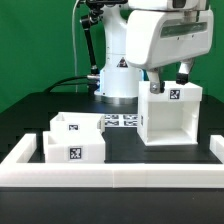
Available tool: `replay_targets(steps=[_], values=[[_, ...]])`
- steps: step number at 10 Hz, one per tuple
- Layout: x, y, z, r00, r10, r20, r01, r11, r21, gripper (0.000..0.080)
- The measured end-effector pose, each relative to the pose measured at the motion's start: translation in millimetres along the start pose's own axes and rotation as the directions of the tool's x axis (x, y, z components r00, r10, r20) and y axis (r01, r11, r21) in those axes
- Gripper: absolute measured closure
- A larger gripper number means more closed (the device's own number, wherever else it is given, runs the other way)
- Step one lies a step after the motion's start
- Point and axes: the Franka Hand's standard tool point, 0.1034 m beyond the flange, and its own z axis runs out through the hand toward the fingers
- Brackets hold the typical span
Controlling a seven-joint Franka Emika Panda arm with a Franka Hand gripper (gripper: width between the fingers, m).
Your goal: Assemble drawer
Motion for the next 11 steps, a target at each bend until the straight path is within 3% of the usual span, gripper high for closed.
replay_targets(steps=[6,7,9,11], values=[[-0.1,0.0,0.9,0.999,0.041,0.002,-0.041,0.999,0.001,0.015],[-5.4,-6.1,-1.0,0.985,0.172,-0.011,-0.172,0.985,-0.01,0.015],[-14.1,-26.8,0.1,0.9,0.436,0.017,-0.437,0.899,0.017,0.015],[-9.9,-29.6,2.6,0.832,0.555,0.004,-0.555,0.832,0.019,0.015]])
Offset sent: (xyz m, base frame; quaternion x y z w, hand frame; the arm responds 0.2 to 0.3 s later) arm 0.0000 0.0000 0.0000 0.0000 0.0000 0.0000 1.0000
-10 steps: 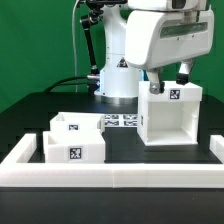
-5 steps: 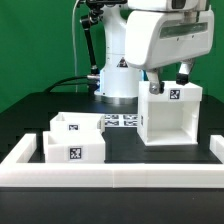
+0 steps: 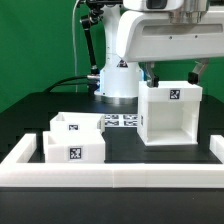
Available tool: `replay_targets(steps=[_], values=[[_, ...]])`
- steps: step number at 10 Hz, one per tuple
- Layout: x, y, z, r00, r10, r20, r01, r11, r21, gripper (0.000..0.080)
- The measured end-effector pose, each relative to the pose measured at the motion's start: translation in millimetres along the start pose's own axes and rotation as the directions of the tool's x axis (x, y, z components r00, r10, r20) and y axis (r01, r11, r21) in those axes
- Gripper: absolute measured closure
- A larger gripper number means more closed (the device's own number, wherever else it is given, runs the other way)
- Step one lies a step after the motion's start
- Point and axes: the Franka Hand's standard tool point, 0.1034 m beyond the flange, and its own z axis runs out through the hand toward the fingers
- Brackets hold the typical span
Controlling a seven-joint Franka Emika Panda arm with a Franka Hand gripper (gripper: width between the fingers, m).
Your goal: Assemble drawer
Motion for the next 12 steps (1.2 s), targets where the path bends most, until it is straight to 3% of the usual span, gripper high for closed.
replay_targets(steps=[2,3,6,8,11,12], values=[[-1.6,-2.3,-0.4,0.995,0.103,-0.007,-0.103,0.995,0.002,0.015],[-12.4,-7.5,-2.1,0.992,0.128,-0.02,-0.128,0.992,0.001,0.015],[-53.0,-38.7,-4.7,0.989,0.141,-0.036,-0.141,0.99,0.004,0.015],[-71.3,-60.1,-0.3,0.987,0.155,-0.049,-0.155,0.988,0.011,0.015],[-69.1,-56.8,2.6,0.984,0.167,-0.055,-0.167,0.986,0.016,0.015],[-77.4,-60.2,14.8,0.972,0.222,-0.078,-0.22,0.975,0.039,0.015]])
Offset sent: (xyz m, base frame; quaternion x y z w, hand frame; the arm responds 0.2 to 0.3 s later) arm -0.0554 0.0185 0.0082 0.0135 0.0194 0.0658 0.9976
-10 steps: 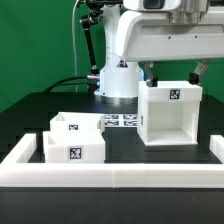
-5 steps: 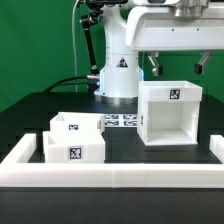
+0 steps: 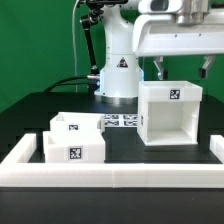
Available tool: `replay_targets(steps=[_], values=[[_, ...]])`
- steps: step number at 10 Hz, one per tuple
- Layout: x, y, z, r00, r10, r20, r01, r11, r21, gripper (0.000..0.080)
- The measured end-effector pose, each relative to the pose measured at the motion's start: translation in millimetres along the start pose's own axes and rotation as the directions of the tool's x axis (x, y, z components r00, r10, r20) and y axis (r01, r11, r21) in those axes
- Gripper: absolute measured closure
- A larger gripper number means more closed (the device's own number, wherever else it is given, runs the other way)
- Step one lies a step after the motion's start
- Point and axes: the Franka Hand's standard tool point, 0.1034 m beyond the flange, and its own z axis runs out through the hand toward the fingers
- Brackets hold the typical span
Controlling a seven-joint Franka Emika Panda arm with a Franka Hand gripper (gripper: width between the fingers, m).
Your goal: Assemble drawer
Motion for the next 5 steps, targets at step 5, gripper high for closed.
replay_targets(steps=[5], values=[[-56.9,-41.7,31.6,1.0,-0.003,-0.009,0.004,1.0,0.001,0.015]])
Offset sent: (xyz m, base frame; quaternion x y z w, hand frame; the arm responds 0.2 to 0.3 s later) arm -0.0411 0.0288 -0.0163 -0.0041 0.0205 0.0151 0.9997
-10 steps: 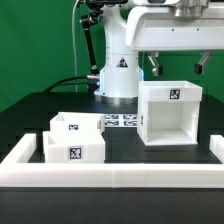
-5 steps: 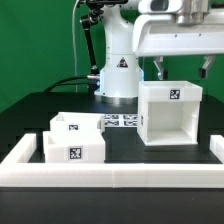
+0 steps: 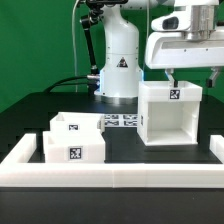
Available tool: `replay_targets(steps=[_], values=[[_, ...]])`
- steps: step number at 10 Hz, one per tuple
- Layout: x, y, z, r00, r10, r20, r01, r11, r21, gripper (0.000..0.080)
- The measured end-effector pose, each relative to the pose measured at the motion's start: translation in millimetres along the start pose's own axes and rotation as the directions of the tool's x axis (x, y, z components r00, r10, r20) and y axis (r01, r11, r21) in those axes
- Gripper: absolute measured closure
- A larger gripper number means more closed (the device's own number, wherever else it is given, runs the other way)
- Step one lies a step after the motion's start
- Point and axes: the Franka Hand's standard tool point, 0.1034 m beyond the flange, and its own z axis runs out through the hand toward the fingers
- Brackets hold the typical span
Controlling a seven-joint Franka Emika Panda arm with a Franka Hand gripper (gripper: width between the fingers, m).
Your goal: Assemble drawer
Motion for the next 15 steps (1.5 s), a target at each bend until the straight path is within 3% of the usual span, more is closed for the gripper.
replay_targets(steps=[2,4,5,6,7,13,15], values=[[-0.6,-1.4,3.7,1.0,-0.002,0.009,0.002,1.0,0.001,0.015],[-1.0,-1.3,4.0,1.0,-0.003,0.01,0.003,1.0,0.001,0.04],[-1.0,-1.3,4.2,1.0,-0.003,0.01,0.003,1.0,0.001,0.04],[-1.1,-1.3,4.2,1.0,-0.003,0.01,0.003,1.0,0.001,0.0632],[-1.1,-1.3,4.3,1.0,-0.003,0.01,0.003,1.0,0.001,0.0743],[2.8,2.8,4.3,0.999,-0.035,0.007,0.035,0.999,0.003,0.0763],[34.5,23.6,2.9,1.0,-0.019,-0.019,0.019,1.0,0.01,0.0763]])
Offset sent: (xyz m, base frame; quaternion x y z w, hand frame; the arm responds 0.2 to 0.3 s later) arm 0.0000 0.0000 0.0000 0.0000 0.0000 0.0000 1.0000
